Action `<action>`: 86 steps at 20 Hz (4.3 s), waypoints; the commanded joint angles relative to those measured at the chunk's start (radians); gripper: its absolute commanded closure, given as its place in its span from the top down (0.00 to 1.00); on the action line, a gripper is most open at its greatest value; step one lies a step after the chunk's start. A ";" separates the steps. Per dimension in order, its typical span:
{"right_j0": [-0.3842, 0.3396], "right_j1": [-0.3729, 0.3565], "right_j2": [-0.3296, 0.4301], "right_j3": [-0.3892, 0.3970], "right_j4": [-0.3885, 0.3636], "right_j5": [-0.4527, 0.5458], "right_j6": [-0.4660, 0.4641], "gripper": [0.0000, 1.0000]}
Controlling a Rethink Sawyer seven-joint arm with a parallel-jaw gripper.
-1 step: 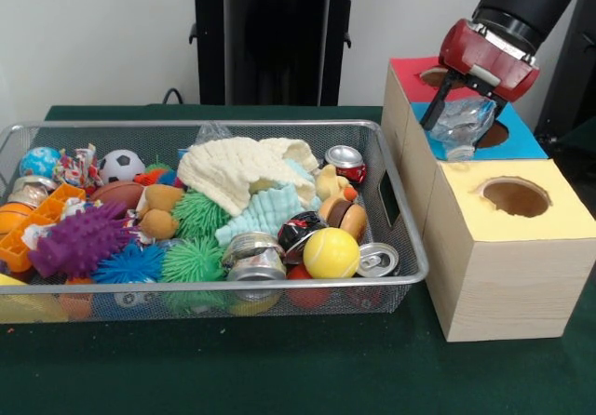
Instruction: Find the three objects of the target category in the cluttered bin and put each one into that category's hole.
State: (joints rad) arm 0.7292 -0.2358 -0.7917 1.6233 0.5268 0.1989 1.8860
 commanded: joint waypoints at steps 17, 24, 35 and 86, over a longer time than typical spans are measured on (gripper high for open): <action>-0.007 0.060 0.126 0.021 0.064 -0.043 0.285 1.00; 0.021 0.025 0.062 -0.023 0.080 0.130 0.296 1.00; 0.039 0.016 0.025 -0.054 0.098 0.199 0.308 1.00; -0.362 -0.374 0.328 0.207 -0.200 0.072 0.082 0.00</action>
State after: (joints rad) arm 0.3849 -0.5945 -0.6206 1.7676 0.3901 0.2963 1.8860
